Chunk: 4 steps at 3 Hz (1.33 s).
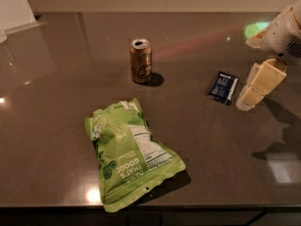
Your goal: Move rxbar blueberry near green rice chip bag
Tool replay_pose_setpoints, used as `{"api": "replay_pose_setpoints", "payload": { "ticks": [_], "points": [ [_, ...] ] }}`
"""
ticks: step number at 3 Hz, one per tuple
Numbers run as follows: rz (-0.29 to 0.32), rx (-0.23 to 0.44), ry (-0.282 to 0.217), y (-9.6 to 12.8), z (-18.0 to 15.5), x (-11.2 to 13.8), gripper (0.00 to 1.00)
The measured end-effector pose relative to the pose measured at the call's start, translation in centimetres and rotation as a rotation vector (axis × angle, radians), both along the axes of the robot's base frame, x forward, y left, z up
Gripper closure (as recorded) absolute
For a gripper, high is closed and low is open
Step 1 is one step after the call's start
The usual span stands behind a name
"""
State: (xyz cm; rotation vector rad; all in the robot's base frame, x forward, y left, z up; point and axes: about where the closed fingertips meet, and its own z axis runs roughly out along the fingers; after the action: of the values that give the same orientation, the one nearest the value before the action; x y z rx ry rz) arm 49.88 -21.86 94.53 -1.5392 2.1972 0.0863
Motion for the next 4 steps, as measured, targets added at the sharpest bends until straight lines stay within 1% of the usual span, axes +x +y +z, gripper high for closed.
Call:
{"api": "replay_pose_setpoints", "payload": {
  "ticks": [2,4],
  "points": [
    [-0.045,0.082,0.024,-2.0,-3.5,3.5,0.00],
    [-0.063,0.158,0.035,-3.6,-7.2,7.0,0.00]
  ]
}}
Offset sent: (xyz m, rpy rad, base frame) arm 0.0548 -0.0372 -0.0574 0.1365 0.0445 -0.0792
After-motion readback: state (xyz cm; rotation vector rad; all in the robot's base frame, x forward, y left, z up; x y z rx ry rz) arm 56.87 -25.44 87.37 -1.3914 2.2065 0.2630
